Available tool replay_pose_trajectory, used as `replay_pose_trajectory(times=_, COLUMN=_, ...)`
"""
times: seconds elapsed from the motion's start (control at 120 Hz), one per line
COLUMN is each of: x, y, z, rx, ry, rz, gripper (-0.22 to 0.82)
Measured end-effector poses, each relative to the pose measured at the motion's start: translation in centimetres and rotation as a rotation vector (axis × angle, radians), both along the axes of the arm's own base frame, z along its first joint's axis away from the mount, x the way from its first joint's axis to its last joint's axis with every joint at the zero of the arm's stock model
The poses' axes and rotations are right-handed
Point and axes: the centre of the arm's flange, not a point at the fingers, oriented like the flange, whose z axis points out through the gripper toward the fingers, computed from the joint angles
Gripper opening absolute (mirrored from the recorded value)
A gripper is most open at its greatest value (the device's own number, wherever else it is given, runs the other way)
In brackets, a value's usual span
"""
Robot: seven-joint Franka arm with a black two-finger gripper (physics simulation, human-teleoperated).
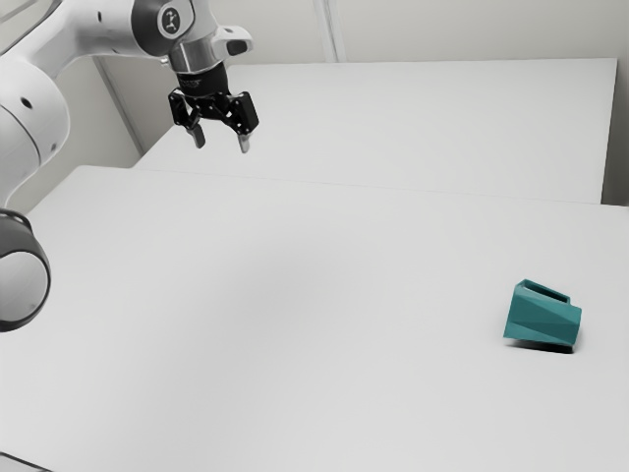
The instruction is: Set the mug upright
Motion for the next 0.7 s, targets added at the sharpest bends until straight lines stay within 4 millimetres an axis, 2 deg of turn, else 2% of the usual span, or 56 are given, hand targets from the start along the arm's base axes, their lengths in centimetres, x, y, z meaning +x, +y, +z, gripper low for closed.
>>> replay_pose_trajectory(times=0.158, x=0.0, y=-0.1, z=-0.2, rx=-0.022, ry=0.005, rz=0.004, gripper=0.60)
replay_pose_trajectory(times=0.242, x=-0.3, y=-0.9, z=-0.3, rx=-0.035, ry=0.009, rz=-0.005, gripper=0.60)
replay_pose_trajectory(times=0.3, x=-0.7, y=-2.1, z=-0.9, rx=-0.050, ry=0.018, rz=-0.022, gripper=0.60)
replay_pose_trajectory(times=0.5, x=-2.7, y=-6.9, z=-5.9, rx=-0.156, ry=0.066, rz=-0.067, gripper=0.60)
replay_pose_trajectory(times=0.7, x=-4.2, y=-10.6, z=-12.1, rx=-0.333, ry=0.105, rz=-0.044, gripper=0.60)
